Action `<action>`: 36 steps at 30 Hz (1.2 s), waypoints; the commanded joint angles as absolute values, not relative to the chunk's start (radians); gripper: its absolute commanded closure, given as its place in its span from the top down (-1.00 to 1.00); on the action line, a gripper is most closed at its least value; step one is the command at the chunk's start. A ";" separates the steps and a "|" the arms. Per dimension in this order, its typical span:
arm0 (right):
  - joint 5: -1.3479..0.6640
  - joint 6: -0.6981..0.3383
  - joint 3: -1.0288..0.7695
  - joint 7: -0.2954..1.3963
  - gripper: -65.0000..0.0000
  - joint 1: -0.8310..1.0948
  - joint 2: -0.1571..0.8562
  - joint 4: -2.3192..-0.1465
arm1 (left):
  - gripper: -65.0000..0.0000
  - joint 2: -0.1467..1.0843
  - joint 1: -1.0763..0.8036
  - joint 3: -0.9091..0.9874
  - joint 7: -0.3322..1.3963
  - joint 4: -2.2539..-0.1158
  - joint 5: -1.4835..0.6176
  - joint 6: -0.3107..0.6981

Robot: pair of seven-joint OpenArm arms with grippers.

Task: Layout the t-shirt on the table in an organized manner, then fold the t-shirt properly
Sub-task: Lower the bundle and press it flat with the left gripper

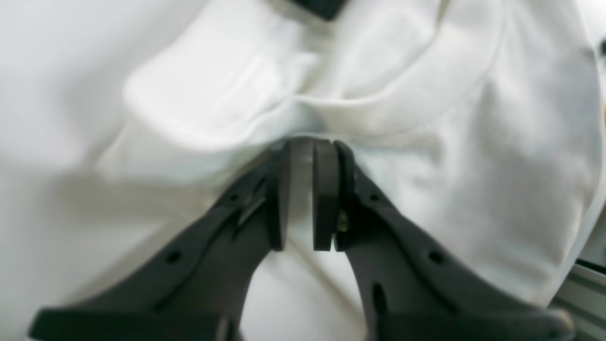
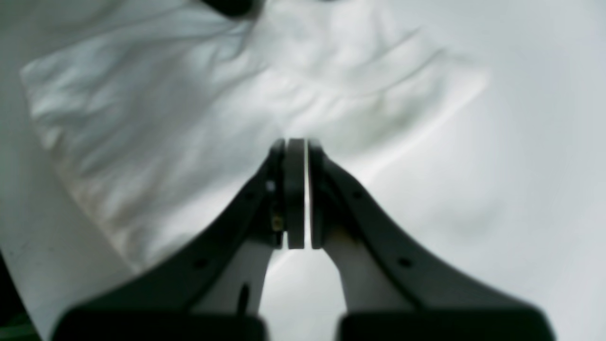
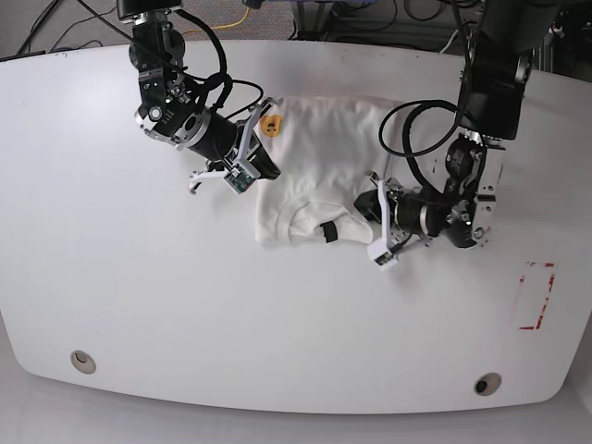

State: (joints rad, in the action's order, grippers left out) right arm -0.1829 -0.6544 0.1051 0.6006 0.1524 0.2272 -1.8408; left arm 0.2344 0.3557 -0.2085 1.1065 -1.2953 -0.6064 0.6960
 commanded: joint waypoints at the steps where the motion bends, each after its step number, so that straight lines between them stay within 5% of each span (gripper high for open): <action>1: -0.196 -0.653 0.102 0.585 -0.98 0.128 0.246 -1.868 | -0.76 0.239 0.369 -0.174 1.112 -1.419 -0.625 0.698; 9: -0.197 -0.659 0.028 0.585 -0.98 0.099 0.312 -1.914 | -0.76 0.217 0.275 -0.159 1.055 -1.673 -0.622 0.691; 16: -0.196 -0.661 -0.104 0.584 -0.98 0.097 0.352 -1.946 | -0.76 0.090 0.145 -0.180 0.849 -1.704 -0.506 0.515; 28: -0.196 -0.661 -0.325 0.527 -0.98 0.082 0.323 -1.956 | -0.76 -0.051 -0.081 -0.400 0.257 -1.662 -0.082 0.216; 36: -0.196 -0.662 -0.328 0.526 -0.98 0.085 0.325 -1.956 | -0.76 -0.082 -0.133 -0.489 0.139 -1.544 0.107 0.016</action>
